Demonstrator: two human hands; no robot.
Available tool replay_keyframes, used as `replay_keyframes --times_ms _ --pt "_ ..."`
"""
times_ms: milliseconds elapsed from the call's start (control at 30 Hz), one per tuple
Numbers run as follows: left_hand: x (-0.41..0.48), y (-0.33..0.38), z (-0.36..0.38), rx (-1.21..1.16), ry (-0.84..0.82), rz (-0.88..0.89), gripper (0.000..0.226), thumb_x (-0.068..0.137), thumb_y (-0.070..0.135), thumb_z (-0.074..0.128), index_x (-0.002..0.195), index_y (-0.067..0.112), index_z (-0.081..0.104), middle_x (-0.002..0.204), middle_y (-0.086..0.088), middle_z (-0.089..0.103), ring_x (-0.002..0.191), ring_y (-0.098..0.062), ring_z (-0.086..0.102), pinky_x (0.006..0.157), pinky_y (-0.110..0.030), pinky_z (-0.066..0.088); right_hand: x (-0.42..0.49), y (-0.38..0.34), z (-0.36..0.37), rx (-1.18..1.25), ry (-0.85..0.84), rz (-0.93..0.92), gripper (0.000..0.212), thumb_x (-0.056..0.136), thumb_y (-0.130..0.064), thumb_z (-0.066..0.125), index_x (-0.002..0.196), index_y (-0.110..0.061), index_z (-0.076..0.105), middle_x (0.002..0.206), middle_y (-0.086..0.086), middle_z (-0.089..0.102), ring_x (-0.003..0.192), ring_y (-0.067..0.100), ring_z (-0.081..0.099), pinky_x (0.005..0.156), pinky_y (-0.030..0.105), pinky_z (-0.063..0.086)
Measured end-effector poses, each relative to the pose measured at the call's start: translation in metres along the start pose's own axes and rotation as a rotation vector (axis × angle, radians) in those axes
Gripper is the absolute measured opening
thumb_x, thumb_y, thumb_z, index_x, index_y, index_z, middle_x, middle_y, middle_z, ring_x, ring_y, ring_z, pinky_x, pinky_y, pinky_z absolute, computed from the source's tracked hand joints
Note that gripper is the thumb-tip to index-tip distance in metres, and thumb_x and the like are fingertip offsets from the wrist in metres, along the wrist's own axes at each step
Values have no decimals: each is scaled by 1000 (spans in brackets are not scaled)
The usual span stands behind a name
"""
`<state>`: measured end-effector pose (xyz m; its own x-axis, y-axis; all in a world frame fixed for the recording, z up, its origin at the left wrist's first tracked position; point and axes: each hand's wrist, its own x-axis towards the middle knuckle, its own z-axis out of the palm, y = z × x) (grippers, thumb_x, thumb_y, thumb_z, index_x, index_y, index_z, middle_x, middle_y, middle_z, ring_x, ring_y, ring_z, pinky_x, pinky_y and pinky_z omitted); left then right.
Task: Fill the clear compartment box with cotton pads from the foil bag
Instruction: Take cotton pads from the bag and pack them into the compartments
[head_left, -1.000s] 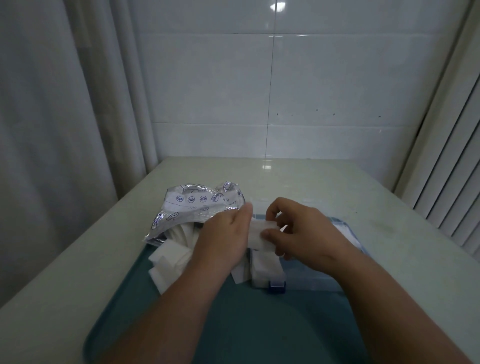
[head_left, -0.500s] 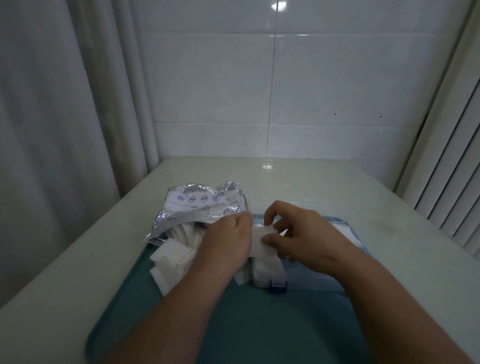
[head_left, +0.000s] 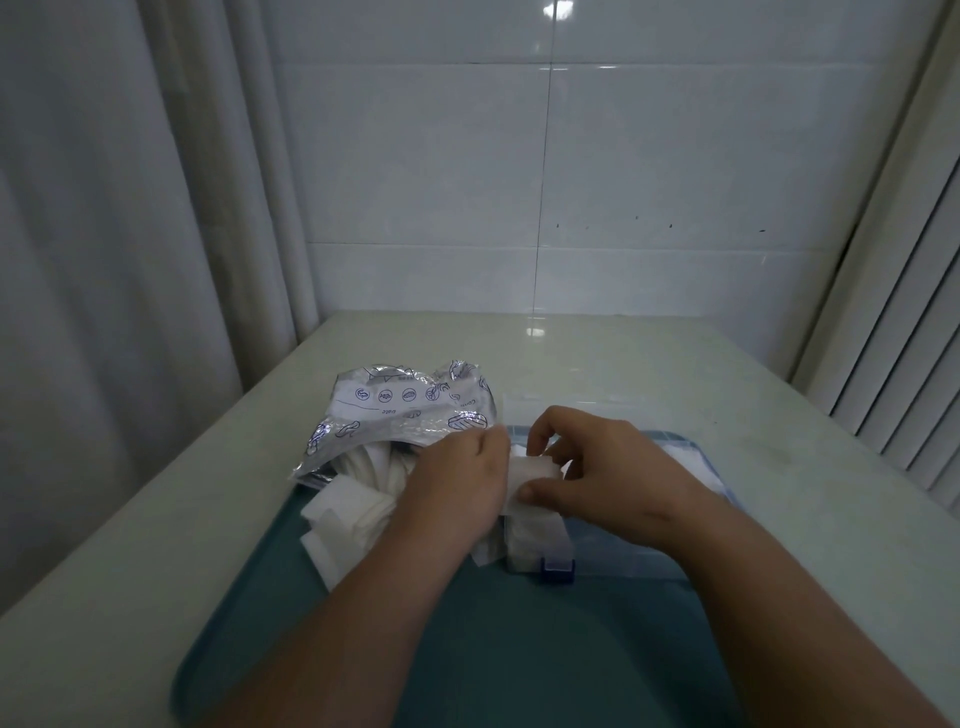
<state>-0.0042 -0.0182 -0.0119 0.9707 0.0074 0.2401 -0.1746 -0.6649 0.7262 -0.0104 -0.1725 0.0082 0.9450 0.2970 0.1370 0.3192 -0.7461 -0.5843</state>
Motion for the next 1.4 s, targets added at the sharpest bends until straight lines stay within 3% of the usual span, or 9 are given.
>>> replay_keyframes --times_ms 133,300,400,533,633,767,967,1133,1400 --pt "3 -7 3 53 -8 12 36 99 24 34 64 16 37 68 0 46 75 -26 46 63 -34 27 0 -1 -2 15 2 -5 27 81 -40 74 90 -43 49 94 -14 64 66 5 63 60 22 51" --pt "1 -5 3 -9 19 0 40 99 31 34 64 14 44 69 -4 53 79 -30 55 65 -37 38 0 -2 0 55 -22 21 21 86 -26 71 90 -35 51 90 -8 65 60 11 68 56 26 59" --pt "2 1 -2 -266 57 -78 48 99 41 36 66 10 52 68 -10 59 66 -28 58 64 -39 48 0 -3 -5 159 61 52 19 88 -19 69 88 -26 51 86 1 66 56 14 68 56 32 60" --pt "1 5 -4 -723 7 -112 17 87 27 62 76 15 58 64 -2 55 47 -14 46 42 -23 31 -1 -7 -12 293 182 79 19 90 -17 66 91 -16 47 80 5 68 53 16 68 52 30 59" --pt "0 2 1 -608 -1 -27 20 84 10 66 93 27 63 68 6 68 49 -6 50 48 -23 38 -2 -6 -14 294 165 105 15 91 -16 62 93 -16 47 82 2 68 56 17 68 53 26 59" --pt "-1 3 3 -466 3 -2 34 85 21 70 107 31 46 65 7 67 52 -5 56 56 -22 41 -2 2 -22 163 141 151 16 90 -19 61 92 -25 46 97 -1 65 76 11 59 60 19 46" --pt "-7 5 19 -90 6 148 17 84 34 68 84 30 52 73 9 65 67 -6 59 65 -29 48 -10 12 -39 158 -58 230 14 89 -10 65 81 -17 54 88 9 68 62 16 65 57 24 56" --pt "-10 9 19 49 -85 212 6 86 36 66 91 33 68 85 18 68 74 1 57 69 -22 44 -12 17 -42 257 -197 339 14 85 3 66 79 -10 64 78 16 67 62 23 70 67 37 62" --pt "-13 16 22 280 -184 207 21 81 33 63 98 35 75 100 14 72 92 -7 64 82 -24 50 -7 22 -31 -20 -331 379 15 82 -7 69 75 -20 70 63 -4 63 55 10 56 54 20 49"
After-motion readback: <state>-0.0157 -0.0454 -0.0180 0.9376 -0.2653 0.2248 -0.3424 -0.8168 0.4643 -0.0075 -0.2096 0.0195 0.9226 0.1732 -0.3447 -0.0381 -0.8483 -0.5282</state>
